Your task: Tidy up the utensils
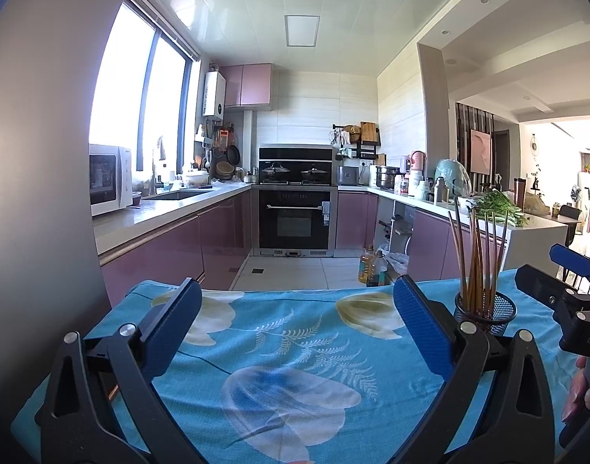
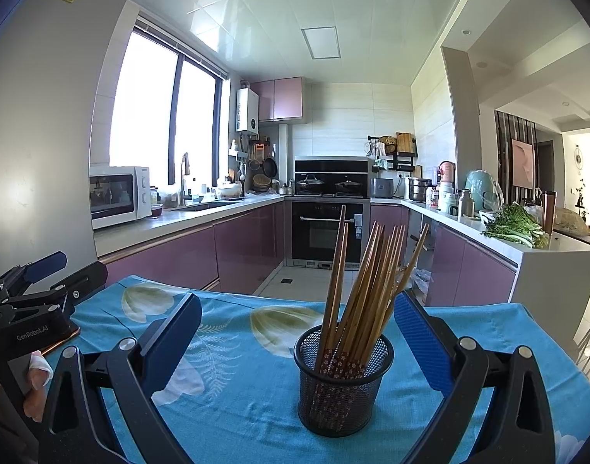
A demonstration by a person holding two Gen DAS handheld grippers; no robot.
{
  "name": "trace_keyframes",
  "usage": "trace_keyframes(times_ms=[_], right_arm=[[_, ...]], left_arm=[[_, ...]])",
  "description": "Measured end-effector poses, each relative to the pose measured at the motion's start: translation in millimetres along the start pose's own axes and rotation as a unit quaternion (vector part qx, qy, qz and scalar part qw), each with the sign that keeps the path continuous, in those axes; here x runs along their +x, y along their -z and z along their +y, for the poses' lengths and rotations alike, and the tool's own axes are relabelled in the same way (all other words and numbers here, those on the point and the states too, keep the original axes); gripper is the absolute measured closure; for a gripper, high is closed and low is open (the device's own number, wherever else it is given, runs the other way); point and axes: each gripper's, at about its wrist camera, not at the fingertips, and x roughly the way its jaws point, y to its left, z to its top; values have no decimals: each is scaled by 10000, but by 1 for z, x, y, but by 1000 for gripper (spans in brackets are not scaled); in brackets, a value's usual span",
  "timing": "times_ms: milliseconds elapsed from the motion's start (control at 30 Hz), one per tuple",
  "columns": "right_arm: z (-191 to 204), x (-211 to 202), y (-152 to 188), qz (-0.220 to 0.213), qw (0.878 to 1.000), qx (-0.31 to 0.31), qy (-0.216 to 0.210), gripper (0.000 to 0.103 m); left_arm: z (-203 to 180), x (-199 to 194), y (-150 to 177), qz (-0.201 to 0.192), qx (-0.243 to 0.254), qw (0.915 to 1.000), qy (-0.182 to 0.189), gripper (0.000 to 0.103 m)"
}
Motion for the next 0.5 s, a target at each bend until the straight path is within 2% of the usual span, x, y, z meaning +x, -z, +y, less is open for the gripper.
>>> trace_keyframes(times_ms=[500], right_arm=[[0,1,0,0,10000,3,-16,7]], left_arm=[[0,0,0,3,-8,10000,-6,6]])
